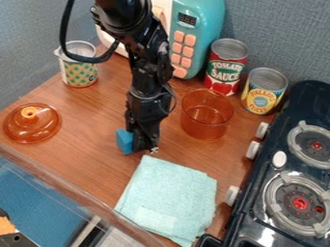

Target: Move the blue object to the upper left of table

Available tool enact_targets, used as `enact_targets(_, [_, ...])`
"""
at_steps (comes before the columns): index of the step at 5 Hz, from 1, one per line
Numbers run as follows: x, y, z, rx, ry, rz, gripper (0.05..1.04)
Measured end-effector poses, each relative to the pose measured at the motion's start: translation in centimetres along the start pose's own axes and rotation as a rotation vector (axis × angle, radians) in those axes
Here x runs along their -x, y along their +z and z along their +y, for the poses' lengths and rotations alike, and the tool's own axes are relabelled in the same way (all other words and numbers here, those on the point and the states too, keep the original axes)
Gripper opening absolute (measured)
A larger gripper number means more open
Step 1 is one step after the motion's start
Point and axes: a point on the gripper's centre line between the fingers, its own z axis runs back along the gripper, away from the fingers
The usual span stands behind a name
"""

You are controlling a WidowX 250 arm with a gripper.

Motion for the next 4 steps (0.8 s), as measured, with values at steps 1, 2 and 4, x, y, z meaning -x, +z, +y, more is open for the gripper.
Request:
enact_targets(1, [0.5, 0.2, 0.2, 0.013, 0.014, -0.001, 0.300])
enact_targets(2, [0.5, 1.1, 0.6, 0.013, 0.047, -0.007, 0.300])
enact_targets(4, [0.1, 4.3, 5.6, 0.003, 0.496, -0.093, 0.300])
